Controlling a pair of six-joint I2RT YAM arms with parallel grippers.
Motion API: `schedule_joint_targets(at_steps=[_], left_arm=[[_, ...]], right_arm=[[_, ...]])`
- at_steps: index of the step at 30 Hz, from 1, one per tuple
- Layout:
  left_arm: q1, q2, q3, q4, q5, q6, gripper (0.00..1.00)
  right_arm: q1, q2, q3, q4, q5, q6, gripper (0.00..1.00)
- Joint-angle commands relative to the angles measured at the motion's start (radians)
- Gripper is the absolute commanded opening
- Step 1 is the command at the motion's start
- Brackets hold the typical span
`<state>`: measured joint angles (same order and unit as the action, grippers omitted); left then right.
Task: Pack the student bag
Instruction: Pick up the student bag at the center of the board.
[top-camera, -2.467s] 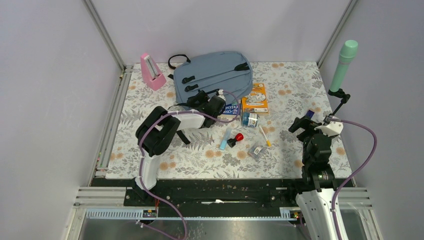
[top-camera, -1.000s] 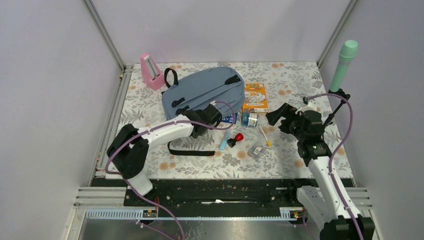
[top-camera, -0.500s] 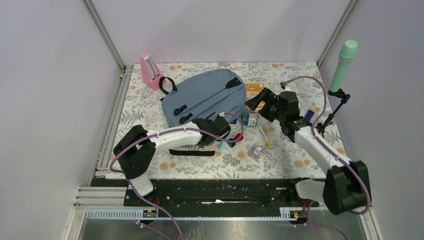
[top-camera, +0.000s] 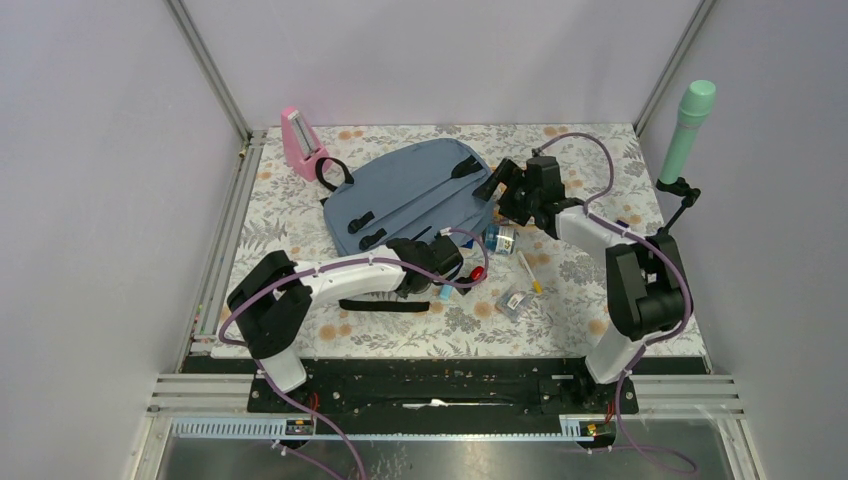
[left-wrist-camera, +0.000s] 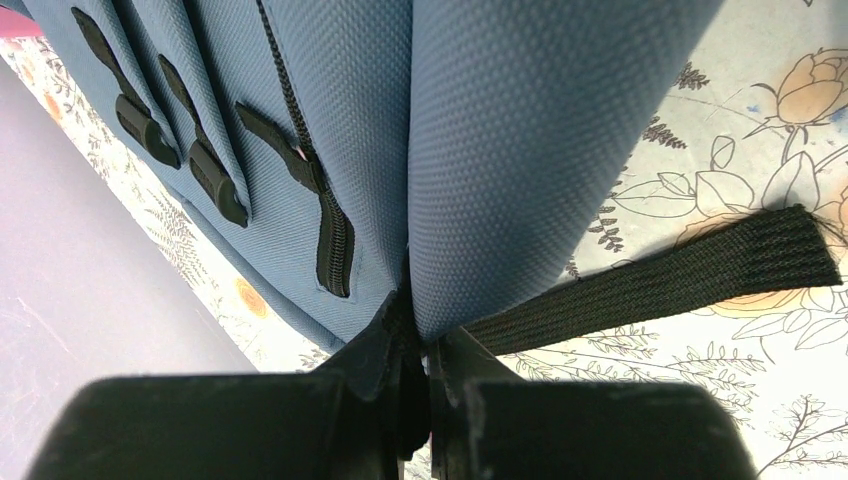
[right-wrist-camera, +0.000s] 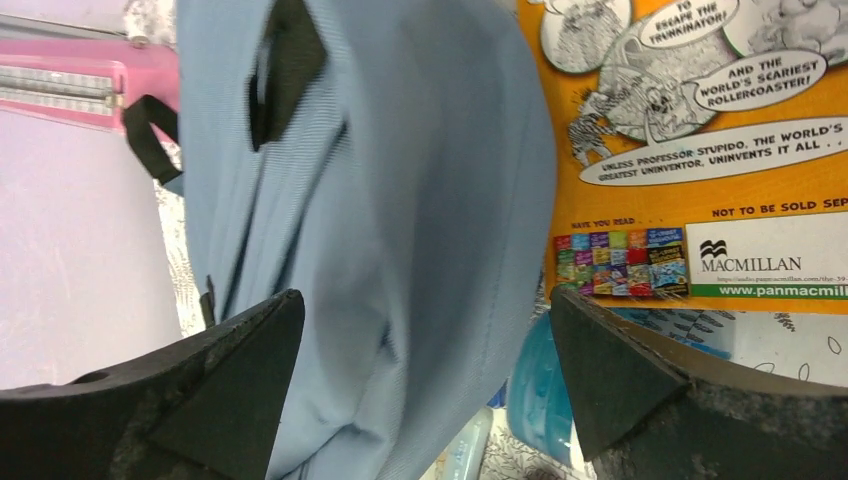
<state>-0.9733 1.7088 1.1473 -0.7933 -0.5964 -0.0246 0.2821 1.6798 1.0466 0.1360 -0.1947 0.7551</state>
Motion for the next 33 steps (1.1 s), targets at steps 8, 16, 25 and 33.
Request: schedule_joint_targets(at_steps=[8, 16, 25, 33], left_arm=[[-0.024, -0.033, 0.009, -0.003, 0.051, -0.002, 0.0], [-0.027, -0.034, 0.009, 0.0, 0.067, -0.003, 0.0], [-0.03, -0.061, 0.011, 0.017, 0.067, -0.006, 0.0], [-0.03, -0.161, 0.004, 0.069, 0.085, -0.009, 0.68]], right_arm=[[0.011, 0.115, 0.006, 0.09, -0.077, 0.064, 1.0], [0.011, 0.161, 0.038, 0.14, -0.133, 0.107, 0.9], [0.011, 0.13, 0.056, 0.172, -0.155, 0.102, 0.39], [0.013, 0.039, 0.056, 0.196, -0.154, 0.085, 0.0]])
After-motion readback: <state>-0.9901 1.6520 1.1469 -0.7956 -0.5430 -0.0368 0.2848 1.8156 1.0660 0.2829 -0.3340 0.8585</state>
